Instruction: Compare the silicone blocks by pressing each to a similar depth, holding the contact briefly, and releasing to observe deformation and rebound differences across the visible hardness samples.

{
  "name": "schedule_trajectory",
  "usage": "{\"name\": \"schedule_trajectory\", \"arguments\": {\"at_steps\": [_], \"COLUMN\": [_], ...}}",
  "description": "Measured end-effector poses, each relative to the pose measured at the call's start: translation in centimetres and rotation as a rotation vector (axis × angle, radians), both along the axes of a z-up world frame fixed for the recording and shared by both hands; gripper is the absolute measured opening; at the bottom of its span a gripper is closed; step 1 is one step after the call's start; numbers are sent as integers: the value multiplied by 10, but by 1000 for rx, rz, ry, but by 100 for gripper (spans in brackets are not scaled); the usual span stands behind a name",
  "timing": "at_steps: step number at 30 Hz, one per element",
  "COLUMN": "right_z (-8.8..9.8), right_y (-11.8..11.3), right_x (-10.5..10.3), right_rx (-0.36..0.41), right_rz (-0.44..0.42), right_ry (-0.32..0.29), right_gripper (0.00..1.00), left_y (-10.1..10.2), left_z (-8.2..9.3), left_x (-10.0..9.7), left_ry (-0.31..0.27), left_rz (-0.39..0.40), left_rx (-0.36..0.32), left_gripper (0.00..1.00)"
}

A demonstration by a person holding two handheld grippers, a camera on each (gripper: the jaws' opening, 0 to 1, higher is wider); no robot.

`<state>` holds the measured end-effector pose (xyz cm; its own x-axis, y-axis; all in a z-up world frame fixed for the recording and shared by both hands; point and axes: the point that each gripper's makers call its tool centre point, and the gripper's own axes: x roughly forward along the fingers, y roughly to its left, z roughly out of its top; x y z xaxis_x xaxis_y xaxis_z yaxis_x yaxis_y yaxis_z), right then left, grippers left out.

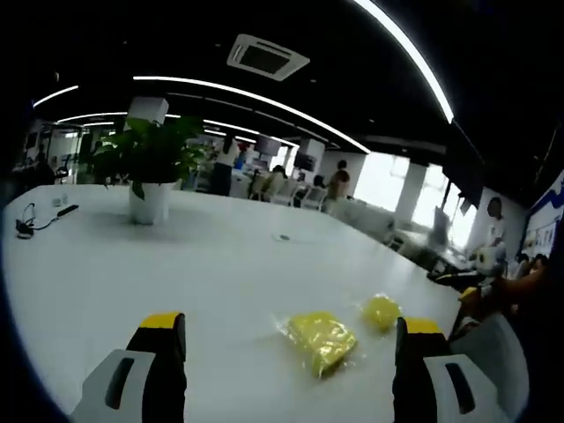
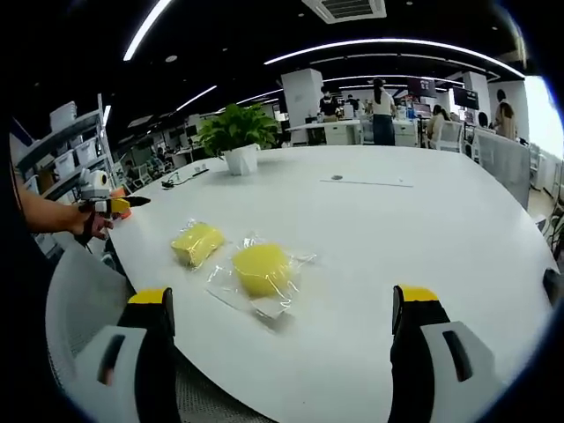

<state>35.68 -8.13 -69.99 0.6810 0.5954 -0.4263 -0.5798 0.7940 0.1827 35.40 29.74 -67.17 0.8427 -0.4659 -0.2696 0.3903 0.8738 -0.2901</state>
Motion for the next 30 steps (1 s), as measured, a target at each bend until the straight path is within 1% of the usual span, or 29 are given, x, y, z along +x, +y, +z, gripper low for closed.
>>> {"name": "schedule_trajectory", "arguments": {"at_steps": [7,9,14,16,19,22,24,25,27,28,29,30], "right_z": [-1,-1,-3,-4,-5,-9,-12,-10,-5,-2,-2,-3], "right_y": [0,-1,-2,-2,-2,-1,3,5,5,4,3,3], "right_x": [-2,-2,-4,-4,-2,-4,-6,-6,-2,0,0,0], "right_rx": [-4,11,19,17,28,36,25,21,27,45,54,69], "right_rz": [-1,-12,-18,-14,-23,-30,-16,-12,-15,-28,-34,-44], "right_ry": [5,11,13,11,8,18,35,31,7,-4,-4,5], "right_gripper": [97,97,97,97,97,97,97,96,97,96,97,97], "left_y": [2,1,0,0,-2,-5,-6,-7,-11,-12,-13,-15], "left_z": [0,0,2,1,2,7,11,13,12,10,8,6], "left_x": [-1,-2,-3,-4,-5,-3,-1,-1,-2,-2,-1,0], "left_ry": [4,9,5,11,16,-2,-15,-24,-23,-19,-12,-2], "left_rz": [16,15,16,25,25,19,28,26,9,-4,-16,-30], "left_rx": [-21,-22,-20,-5,-6,-7,-33,-40,-20,9,27,30], "left_gripper": [100,100,100,100,100,100,100,100,100,100,100,100]}}
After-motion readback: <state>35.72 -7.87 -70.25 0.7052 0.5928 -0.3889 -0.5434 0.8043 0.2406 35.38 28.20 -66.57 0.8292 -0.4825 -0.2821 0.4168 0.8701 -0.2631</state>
